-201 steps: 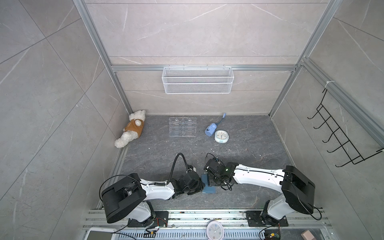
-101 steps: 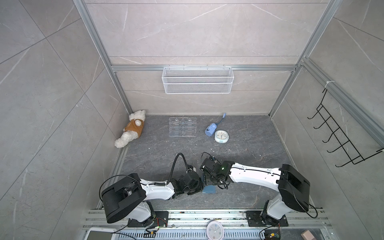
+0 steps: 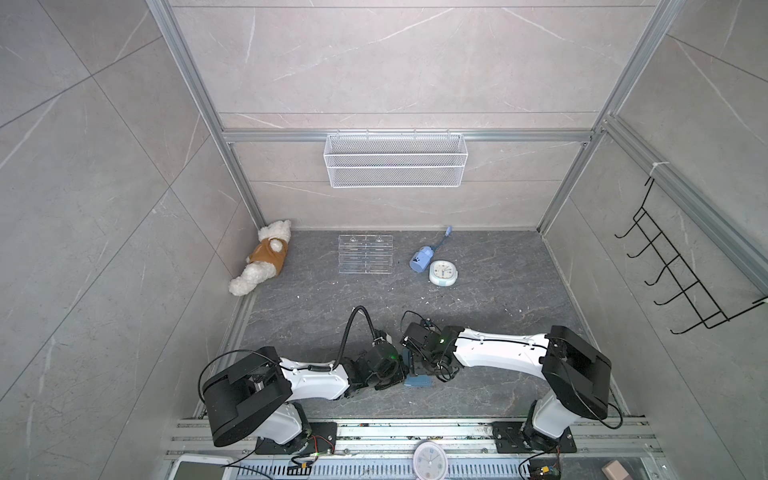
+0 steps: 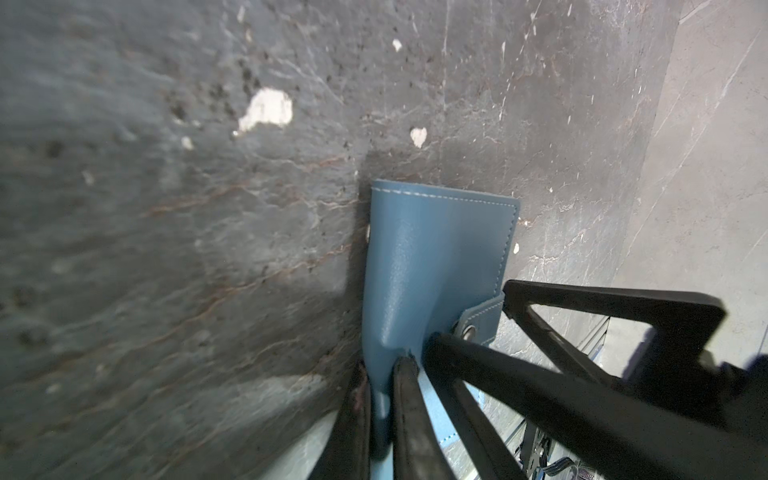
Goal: Take the credit cards out of the card holder
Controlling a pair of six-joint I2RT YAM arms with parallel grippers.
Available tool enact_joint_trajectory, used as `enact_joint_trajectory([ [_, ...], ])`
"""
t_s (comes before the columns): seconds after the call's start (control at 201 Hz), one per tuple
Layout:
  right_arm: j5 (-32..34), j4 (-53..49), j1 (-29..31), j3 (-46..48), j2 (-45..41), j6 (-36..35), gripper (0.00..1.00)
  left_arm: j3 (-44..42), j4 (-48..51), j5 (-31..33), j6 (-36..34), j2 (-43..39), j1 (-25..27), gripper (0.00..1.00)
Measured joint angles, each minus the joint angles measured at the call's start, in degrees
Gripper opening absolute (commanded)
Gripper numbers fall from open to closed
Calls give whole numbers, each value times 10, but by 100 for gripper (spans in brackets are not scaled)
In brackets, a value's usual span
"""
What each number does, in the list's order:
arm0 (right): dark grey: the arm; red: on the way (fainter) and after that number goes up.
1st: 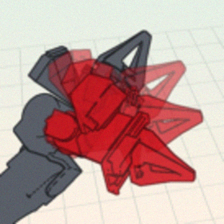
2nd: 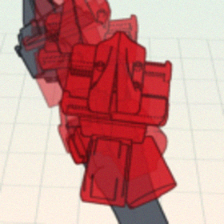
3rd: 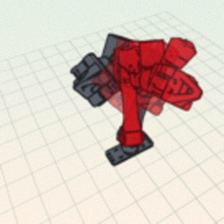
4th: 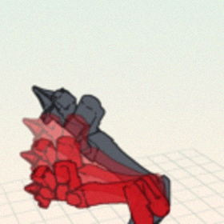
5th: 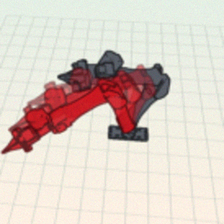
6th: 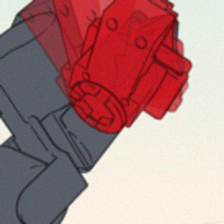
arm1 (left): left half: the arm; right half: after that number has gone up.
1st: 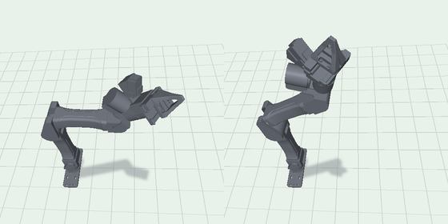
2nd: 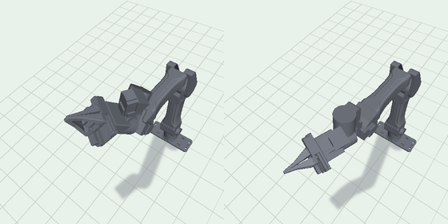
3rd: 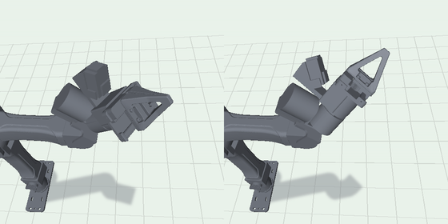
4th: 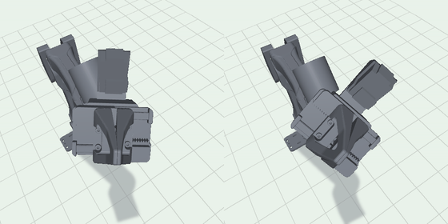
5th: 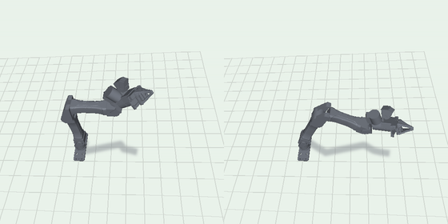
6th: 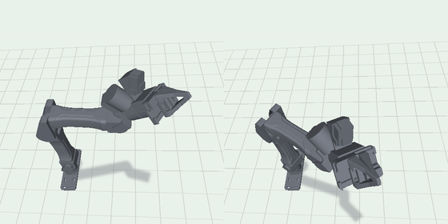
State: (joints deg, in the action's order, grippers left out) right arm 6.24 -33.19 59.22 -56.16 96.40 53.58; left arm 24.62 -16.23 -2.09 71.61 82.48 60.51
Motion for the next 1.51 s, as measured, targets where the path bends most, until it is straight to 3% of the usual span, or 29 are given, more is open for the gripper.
enact_joint_trajectory([
  [0.338,-2,25,1,12,-6,12,48,-2,-4,0,2,0,0,8],
  [0.707,-3,32,-7,28,-25,13,31,-11,-17,3,11,0,3,5],
  [0.891,-3,35,-8,31,-30,13,31,-12,-21,3,14,0,3,5],
  [1.304,22,19,-26,55,-62,13,47,-12,-31,2,17,5,4,4],
  [1.508,52,-17,-34,57,-73,13,45,-12,-31,3,18,5,4,4],
])
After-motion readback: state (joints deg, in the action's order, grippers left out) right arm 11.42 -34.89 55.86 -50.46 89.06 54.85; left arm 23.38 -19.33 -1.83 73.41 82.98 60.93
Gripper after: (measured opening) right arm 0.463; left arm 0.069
